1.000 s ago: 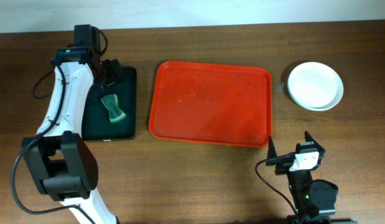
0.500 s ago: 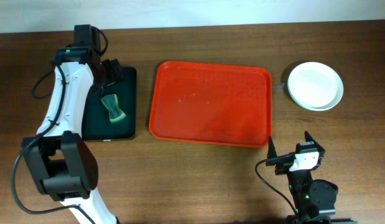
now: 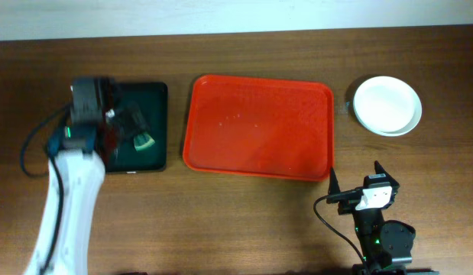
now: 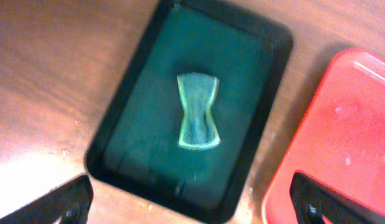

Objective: Clean dirty plates on tray and stack at the side

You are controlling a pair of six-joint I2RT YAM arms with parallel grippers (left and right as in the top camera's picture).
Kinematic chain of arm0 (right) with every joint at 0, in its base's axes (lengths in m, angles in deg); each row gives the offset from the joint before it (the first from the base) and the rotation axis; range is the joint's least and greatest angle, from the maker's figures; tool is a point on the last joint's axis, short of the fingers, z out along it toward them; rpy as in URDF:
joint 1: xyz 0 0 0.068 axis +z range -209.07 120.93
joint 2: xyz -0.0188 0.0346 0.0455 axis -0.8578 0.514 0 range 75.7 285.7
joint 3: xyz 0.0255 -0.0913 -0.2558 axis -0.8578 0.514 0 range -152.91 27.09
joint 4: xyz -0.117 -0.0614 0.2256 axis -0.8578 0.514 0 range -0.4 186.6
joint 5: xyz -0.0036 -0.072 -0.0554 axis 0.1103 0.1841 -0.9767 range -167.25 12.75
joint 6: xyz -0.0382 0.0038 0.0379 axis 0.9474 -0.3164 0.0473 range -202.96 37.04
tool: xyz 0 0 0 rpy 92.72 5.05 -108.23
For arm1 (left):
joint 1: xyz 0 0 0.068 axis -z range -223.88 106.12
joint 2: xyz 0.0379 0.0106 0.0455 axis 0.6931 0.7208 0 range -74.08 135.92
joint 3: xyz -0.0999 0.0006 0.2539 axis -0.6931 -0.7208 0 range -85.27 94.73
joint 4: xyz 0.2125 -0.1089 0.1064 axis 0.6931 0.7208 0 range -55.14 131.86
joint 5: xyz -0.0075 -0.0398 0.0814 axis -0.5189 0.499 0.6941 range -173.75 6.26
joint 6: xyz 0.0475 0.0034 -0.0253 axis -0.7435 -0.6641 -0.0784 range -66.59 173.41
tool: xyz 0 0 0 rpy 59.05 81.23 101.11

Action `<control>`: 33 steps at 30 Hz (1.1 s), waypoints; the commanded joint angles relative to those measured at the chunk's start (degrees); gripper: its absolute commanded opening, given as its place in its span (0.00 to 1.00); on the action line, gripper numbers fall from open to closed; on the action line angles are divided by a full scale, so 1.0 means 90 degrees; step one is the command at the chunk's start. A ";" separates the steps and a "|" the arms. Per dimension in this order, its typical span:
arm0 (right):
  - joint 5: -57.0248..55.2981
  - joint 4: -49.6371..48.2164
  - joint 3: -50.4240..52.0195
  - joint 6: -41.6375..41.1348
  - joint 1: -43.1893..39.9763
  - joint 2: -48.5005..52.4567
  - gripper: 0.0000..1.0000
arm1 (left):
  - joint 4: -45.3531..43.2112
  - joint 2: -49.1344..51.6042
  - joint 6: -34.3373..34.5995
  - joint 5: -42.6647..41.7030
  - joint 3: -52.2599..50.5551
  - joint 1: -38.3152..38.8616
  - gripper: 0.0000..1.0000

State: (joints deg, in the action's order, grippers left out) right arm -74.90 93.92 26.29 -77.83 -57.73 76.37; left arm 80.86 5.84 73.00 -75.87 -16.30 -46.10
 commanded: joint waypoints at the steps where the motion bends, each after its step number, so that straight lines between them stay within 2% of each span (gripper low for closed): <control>1: -0.0080 0.0019 0.0053 0.0027 0.0058 -0.0051 0.99 | -0.1292 -0.1649 -0.0940 -0.0702 -0.1746 0.0022 0.99; 4: -0.0080 0.0019 0.0053 0.0027 0.0058 -0.0051 0.98 | -0.2824 -0.3869 -0.1467 -0.1348 -0.3776 0.0134 0.99; 6: -0.0080 0.0019 0.0053 0.0027 0.0058 -0.0051 0.98 | -0.3274 -0.4862 -0.1897 -0.1326 -0.4546 0.0342 0.99; 7: -0.0080 0.0019 0.0053 0.0027 0.0058 -0.0051 0.98 | -0.3225 -0.5574 -0.2312 -0.1018 -0.5003 0.0413 0.99; 9: -0.0080 0.0019 0.0053 0.0027 0.0058 -0.0051 0.98 | -0.2562 -0.6263 -0.2324 -0.0954 -0.5231 0.0408 0.99; 11: -0.0080 0.0019 0.0053 0.0027 0.0058 -0.0051 0.98 | -0.2533 -0.6547 -0.2324 -0.1311 -0.5243 0.0408 0.99; 15: -0.0080 0.0019 0.0053 0.0027 0.0058 -0.0051 0.98 | -0.2759 -0.6832 -0.2334 -0.1282 -0.5557 0.0413 0.99; 28: -0.0080 0.0019 0.0053 0.0027 0.0058 -0.0051 0.98 | -0.5421 -0.8859 -0.2324 -0.1355 -0.7560 0.0396 0.99; 31: -0.0080 0.0019 0.0053 0.0027 0.0058 -0.0051 0.98 | -0.5566 -0.8852 -0.2217 -0.1229 -0.7609 0.0389 0.99; 33: -0.0080 0.0019 0.0053 0.0027 0.0058 -0.0051 0.98 | -0.5503 -0.8852 -0.1343 -0.0670 -0.7611 0.0389 0.99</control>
State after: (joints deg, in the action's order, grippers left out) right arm -74.90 93.92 26.31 -77.79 -57.73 76.32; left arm 31.13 -73.24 53.59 -86.58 -84.32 -42.60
